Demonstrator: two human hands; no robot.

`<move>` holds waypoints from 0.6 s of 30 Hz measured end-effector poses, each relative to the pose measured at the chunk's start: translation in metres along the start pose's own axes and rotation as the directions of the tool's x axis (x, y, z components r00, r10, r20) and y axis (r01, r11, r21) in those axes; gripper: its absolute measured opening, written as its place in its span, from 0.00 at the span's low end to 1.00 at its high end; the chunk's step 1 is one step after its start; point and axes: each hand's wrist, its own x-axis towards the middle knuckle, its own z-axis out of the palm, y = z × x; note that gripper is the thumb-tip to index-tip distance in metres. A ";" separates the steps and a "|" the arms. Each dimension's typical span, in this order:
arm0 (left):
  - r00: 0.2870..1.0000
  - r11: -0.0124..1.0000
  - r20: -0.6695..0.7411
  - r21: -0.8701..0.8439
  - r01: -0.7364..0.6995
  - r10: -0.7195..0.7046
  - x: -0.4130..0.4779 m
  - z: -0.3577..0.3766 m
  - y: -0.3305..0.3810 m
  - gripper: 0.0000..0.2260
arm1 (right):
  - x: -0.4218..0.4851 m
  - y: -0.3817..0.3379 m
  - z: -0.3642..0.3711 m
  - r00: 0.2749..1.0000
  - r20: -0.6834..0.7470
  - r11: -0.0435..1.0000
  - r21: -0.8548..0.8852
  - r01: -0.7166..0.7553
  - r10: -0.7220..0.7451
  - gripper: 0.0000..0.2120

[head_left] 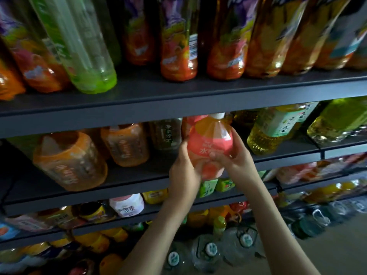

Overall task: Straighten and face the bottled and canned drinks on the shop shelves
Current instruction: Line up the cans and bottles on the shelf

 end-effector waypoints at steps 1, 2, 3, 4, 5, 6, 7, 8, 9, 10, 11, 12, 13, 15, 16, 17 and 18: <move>0.999 0.999 -0.031 -0.011 0.035 -0.035 0.001 0.004 0.003 0.27 | 0.008 0.000 -0.002 1.000 0.024 0.999 -0.051 0.000 0.001 0.39; 0.996 0.998 -0.061 -0.036 0.058 -0.060 0.003 0.008 0.006 0.25 | 0.014 -0.001 -0.004 0.999 0.042 0.995 -0.098 0.006 -0.002 0.39; 0.993 0.996 -0.092 -0.063 0.067 -0.073 0.006 0.012 0.008 0.23 | 0.020 -0.001 -0.005 0.999 0.047 0.989 -0.144 0.017 -0.010 0.38; 0.989 0.995 -0.122 -0.072 0.070 -0.078 0.009 0.016 0.010 0.21 | 0.025 -0.001 -0.005 0.999 0.041 0.983 -0.182 0.029 -0.021 0.37; 0.986 0.996 -0.150 -0.065 0.068 -0.077 0.012 0.019 0.012 0.20 | 0.028 -0.002 -0.006 0.999 0.032 0.979 -0.202 0.038 -0.032 0.36; 0.983 0.997 -0.168 -0.052 0.065 -0.073 0.012 0.022 0.013 0.20 | 0.029 -0.001 -0.006 0.999 0.027 0.977 -0.208 0.043 -0.038 0.36; 0.982 0.997 -0.176 -0.049 0.054 -0.062 0.012 0.026 0.013 0.20 | 0.029 -0.001 -0.006 0.999 0.024 0.978 -0.204 0.048 -0.044 0.35; 0.983 0.998 -0.178 -0.052 0.036 -0.045 0.011 0.028 0.012 0.21 | 0.028 0.002 -0.006 0.999 0.018 0.979 -0.196 0.054 -0.051 0.35; 0.984 0.998 -0.178 -0.060 0.016 -0.026 0.010 0.029 0.010 0.22 | 0.026 0.004 -0.005 0.998 0.005 0.981 -0.187 0.058 -0.058 0.34; 0.986 0.997 -0.169 -0.072 0.004 -0.016 0.009 0.028 0.008 0.22 | 0.023 0.006 -0.003 0.998 -0.018 0.982 -0.181 0.059 -0.063 0.34; 0.989 0.996 -0.150 -0.086 0.000 -0.013 0.008 0.026 0.005 0.23 | 0.019 0.009 0.000 0.997 -0.050 0.983 -0.177 0.052 -0.062 0.33; 0.992 0.996 -0.129 -0.092 0.003 -0.015 0.006 0.026 0.000 0.25 | 0.014 0.012 0.003 0.994 -0.091 0.985 -0.170 0.039 -0.055 0.31; 0.993 0.996 -0.116 -0.087 0.010 -0.020 0.001 0.026 -0.005 0.27 | 0.006 0.016 0.006 0.990 -0.138 0.987 -0.158 0.020 -0.042 0.30; 0.991 0.997 -0.129 -0.074 0.035 -0.045 -0.017 0.029 -0.018 0.29 | -0.015 0.030 0.008 0.973 -0.229 0.993 -0.120 -0.017 -0.011 0.27; 0.987 0.995 -0.149 -0.084 0.046 -0.058 -0.031 0.032 -0.025 0.28 | -0.028 0.041 0.008 0.962 -0.274 0.993 -0.117 -0.036 0.003 0.27; 0.985 0.995 -0.165 -0.096 0.037 -0.052 -0.048 0.038 -0.034 0.26 | -0.044 0.057 0.006 0.946 -0.323 0.990 -0.125 -0.062 0.019 0.26; 0.987 0.995 -0.162 -0.098 0.006 -0.022 -0.066 0.045 -0.045 0.23 | -0.062 0.077 0.004 0.927 -0.372 0.986 -0.132 -0.103 0.047 0.24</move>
